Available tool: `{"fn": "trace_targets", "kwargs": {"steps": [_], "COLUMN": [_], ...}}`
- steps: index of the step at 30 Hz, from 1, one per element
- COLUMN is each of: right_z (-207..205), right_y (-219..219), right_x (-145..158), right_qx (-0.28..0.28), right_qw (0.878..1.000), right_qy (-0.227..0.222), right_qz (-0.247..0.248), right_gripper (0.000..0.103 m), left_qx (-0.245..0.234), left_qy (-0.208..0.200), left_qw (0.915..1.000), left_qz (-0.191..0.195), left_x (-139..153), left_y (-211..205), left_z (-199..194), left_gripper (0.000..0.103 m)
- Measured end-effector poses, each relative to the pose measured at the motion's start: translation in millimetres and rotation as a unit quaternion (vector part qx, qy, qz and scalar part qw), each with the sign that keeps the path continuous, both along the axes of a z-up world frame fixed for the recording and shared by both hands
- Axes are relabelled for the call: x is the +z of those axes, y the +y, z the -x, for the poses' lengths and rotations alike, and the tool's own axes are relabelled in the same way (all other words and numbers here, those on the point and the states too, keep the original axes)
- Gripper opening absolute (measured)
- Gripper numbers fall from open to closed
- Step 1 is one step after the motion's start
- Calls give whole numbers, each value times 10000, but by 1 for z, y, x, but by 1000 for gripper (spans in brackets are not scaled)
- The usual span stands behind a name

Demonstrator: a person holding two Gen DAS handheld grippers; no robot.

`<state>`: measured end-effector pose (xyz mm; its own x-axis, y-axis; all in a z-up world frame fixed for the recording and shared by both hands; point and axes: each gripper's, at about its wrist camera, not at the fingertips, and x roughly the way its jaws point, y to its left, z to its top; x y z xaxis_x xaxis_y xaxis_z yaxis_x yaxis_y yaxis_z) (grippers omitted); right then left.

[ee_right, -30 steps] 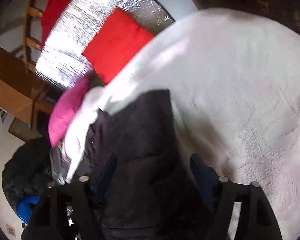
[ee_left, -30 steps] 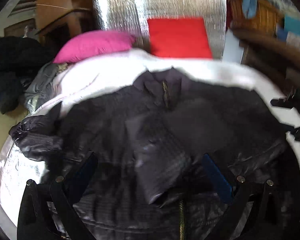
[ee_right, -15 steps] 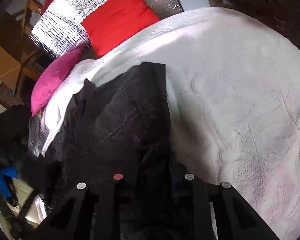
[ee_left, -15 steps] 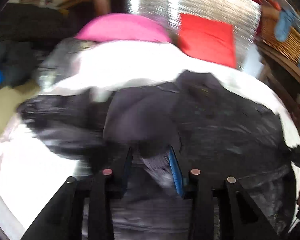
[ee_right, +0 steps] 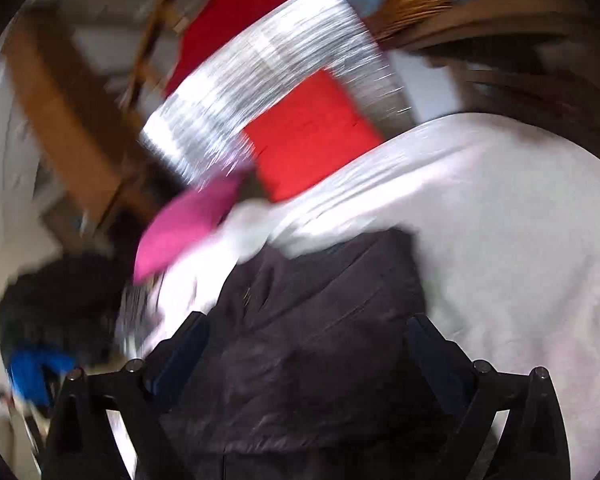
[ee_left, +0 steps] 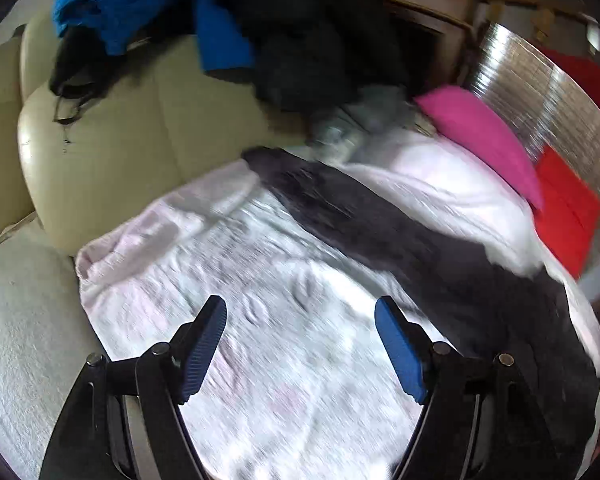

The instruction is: Fold large clothes

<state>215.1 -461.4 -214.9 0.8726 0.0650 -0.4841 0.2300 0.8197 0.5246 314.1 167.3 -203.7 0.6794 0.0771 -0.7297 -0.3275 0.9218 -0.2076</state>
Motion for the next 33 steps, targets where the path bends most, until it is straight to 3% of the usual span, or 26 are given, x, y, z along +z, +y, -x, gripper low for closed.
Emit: {"fn": "trace_targets", "kwargs": {"steps": [1,2,3,5,6,8,11,13,17,19,20,21,22,24,25,29,33], "right_z": [-8,-13,-24,-39,-51,-60,-70,-76,-79,-81,-81,-82,-84,-80,-82,-80,-73], "right_y": [17,25,41,62,76,84,86,83,79,80,81,85,87,88,87,82,67], "right_x": [-3,-6,-12,-26,-36,-51,-71,-81,-85,-85,-87,-86,-86,-85,-85,-83,-71], "right_qx": [198,275,441,683,822,940,1005,1013,1031,1026,1027,1029,1041,1063,1073,1085,905], "right_qw": [9997,9993,9976,9929,9876,9792,9738,9706,9706,9701,9693,9687,9680,9677,9679,9705,9798], "right_qy": [102,178,378,735,992,1360,1662,1859,1852,1859,1864,1863,1863,1843,1835,1800,1578], "right_qz": [127,202,369,634,895,1174,1179,1145,1137,1175,1228,1279,1321,1351,1341,1182,835], "right_gripper": [94,80,74,46,37,37,38,38,38,38,38,38,38,38,38,38,38], "left_qx": [105,155,189,300,373,517,608,618,695,668,655,643,582,478,419,139,-420], "left_qy": [19,55,92,229,291,405,557,758,812,806,794,778,748,718,674,343,-44], "left_qw": [9999,9998,9996,9984,9975,9953,9926,9903,9860,9866,9872,9879,9892,9917,9933,9985,9990], "left_qz": [33,90,165,411,529,716,893,986,1283,1248,1218,1177,1115,949,839,406,148], "left_x": [-1,-3,-6,-15,-20,-34,-56,-75,-98,-105,-107,-109,-111,-110,-106,-77,-29], "left_y": [10,16,19,27,28,32,38,40,41,38,37,36,33,28,25,8,-25], "left_z": [-9,-18,-30,-56,-66,-93,-125,-148,-174,-186,-190,-194,-199,-205,-206,-201,-183], "left_gripper": [77,77,77,77,77,77,65,62,62,62,58,43,37,16,11,5,5]}}
